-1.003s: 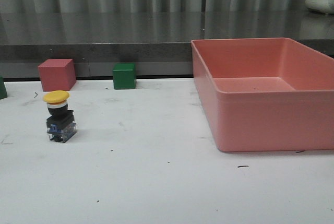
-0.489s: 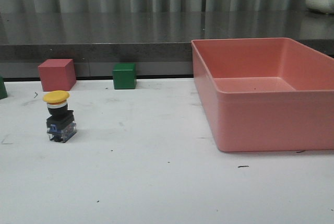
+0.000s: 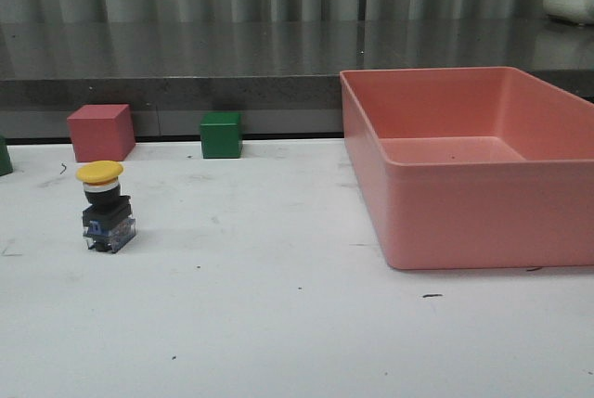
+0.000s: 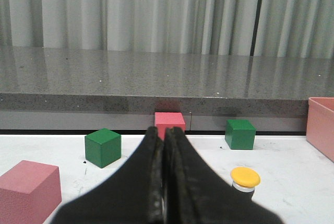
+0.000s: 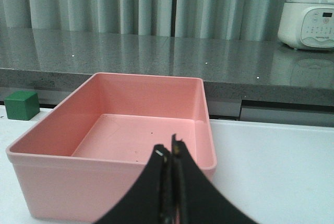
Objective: Place and stand button with both arms
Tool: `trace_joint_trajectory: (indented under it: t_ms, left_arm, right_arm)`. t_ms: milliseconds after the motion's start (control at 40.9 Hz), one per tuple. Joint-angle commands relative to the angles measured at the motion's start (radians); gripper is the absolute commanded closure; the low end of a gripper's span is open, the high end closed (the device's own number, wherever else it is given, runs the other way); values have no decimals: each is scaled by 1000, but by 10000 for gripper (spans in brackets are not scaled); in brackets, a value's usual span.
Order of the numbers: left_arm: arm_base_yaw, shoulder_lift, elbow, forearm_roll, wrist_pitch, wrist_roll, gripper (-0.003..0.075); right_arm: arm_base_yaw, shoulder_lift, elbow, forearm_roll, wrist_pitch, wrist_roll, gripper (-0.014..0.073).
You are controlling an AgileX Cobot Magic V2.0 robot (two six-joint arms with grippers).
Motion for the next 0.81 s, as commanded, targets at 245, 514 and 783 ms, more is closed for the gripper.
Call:
trace_joint_trajectory:
  t_ms: [245, 514, 783]
  left_arm:
    - [3, -22, 14, -7, -80, -8, 740]
    - [3, -22, 14, -7, -80, -8, 740]
    - [24, -22, 14, -7, -80, -8, 740]
  right_arm:
    - [-5, -18, -4, 3, -87, -15, 712]
    - [-5, -18, -4, 3, -87, -15, 712]
    - [-5, -18, -4, 3, -87, -15, 712]
